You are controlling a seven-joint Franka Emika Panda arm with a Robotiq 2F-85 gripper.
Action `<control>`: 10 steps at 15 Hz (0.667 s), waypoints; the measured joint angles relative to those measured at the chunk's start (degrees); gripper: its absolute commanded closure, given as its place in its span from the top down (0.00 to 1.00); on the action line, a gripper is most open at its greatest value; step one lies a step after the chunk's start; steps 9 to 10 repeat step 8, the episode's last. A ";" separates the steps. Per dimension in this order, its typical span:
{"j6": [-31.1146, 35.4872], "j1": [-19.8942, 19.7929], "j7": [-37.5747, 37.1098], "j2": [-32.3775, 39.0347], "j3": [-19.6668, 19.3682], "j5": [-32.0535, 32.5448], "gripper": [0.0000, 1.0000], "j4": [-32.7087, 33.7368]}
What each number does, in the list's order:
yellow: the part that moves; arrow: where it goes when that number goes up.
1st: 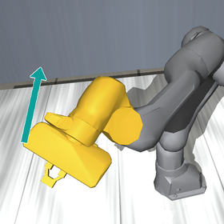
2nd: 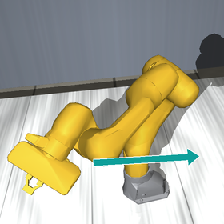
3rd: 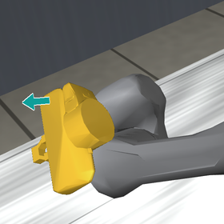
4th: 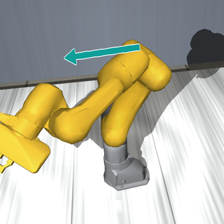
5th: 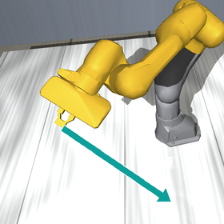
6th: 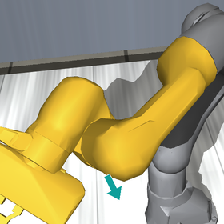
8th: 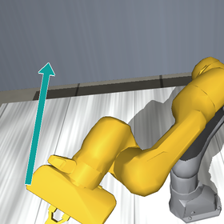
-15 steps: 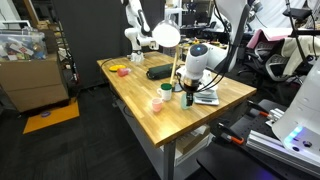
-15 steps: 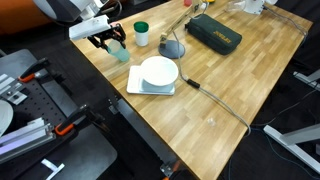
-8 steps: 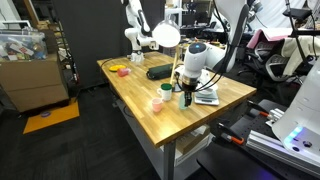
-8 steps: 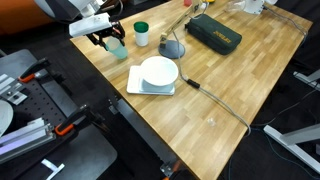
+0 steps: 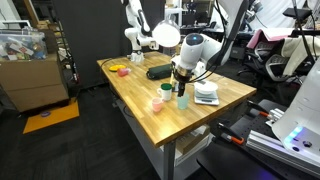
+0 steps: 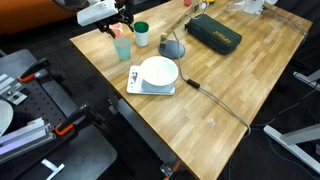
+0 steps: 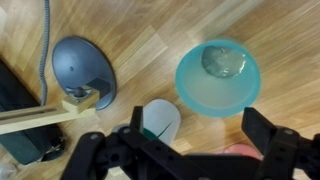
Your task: Pour the contents of the cup into the bowl
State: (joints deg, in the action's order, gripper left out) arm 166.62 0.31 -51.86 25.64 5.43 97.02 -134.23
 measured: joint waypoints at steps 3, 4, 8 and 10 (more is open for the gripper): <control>-0.78 0.00 -7.41 -3.42 -0.21 4.85 1.00 0.26; -0.85 0.00 -9.65 -4.64 -0.21 6.22 1.00 0.02; -1.24 0.01 -10.82 -5.62 -0.21 6.69 1.00 -0.84; -1.24 0.01 -10.82 -5.62 -0.21 6.69 1.00 -0.84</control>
